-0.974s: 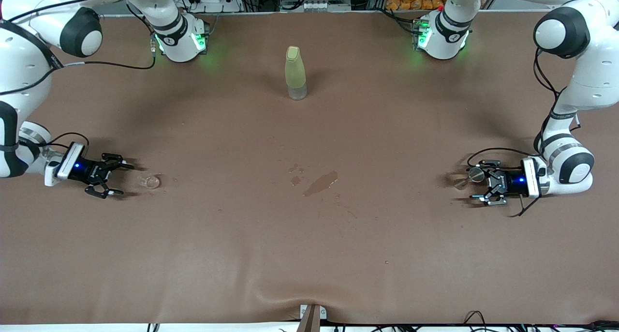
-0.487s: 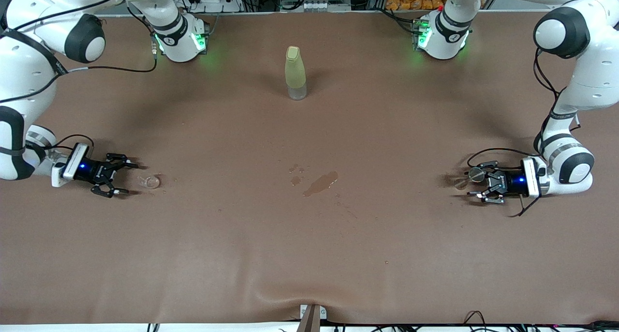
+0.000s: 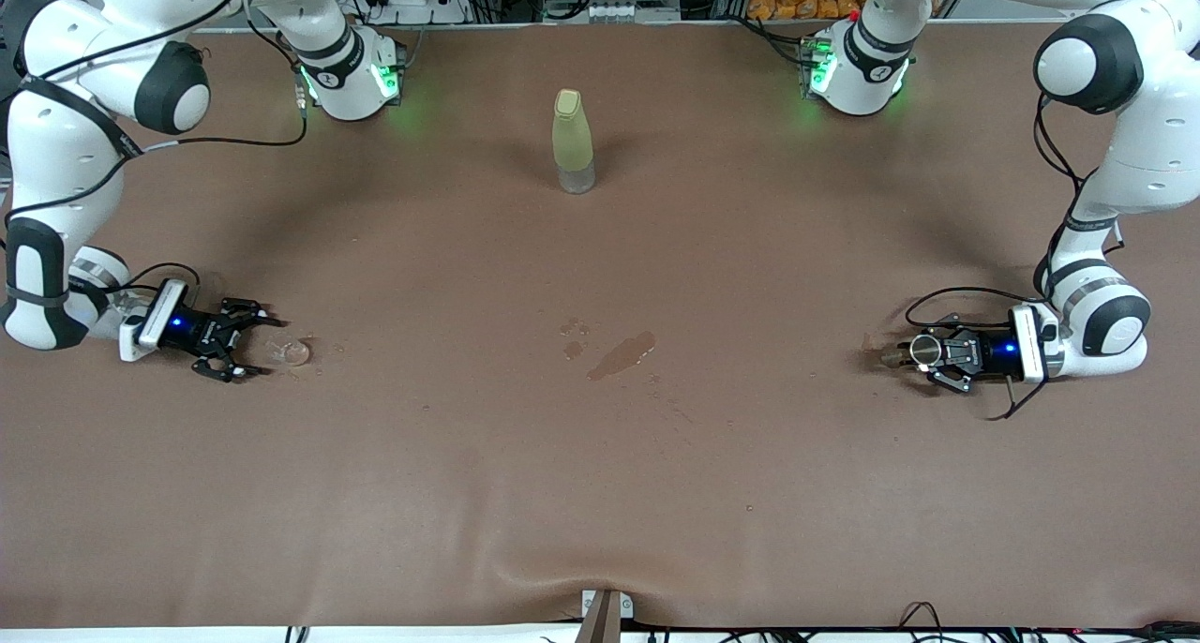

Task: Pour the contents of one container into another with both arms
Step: 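Grasp the jigger with the left gripper while the right gripper grasps the beaker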

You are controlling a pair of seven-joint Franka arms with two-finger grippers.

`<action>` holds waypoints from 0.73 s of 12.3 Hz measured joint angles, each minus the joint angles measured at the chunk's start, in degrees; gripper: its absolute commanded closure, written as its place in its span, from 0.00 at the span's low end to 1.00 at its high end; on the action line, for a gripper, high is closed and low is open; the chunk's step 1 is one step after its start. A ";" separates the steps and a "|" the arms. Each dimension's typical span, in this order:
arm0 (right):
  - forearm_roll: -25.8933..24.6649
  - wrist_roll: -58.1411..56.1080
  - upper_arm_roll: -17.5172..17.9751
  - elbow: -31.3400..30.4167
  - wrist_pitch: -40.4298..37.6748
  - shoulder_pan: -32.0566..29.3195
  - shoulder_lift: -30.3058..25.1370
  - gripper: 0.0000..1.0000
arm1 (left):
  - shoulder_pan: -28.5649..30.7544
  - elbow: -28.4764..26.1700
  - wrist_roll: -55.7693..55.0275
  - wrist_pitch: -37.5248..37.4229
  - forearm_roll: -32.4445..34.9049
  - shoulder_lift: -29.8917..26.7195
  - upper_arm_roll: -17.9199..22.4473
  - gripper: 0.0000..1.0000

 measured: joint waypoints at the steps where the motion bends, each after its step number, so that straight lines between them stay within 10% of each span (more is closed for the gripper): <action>1: 0.13 0.00 0.43 0.07 -0.05 -0.05 0.06 0.00 | 0.00 0.06 0.00 0.00 0.00 0.00 0.00 1.00; 9: 0.95 0.00 4.87 0.49 -0.05 -0.05 0.60 0.00 | -2.76 1.71 -5.80 0.88 -4.06 -1.76 -0.43 1.00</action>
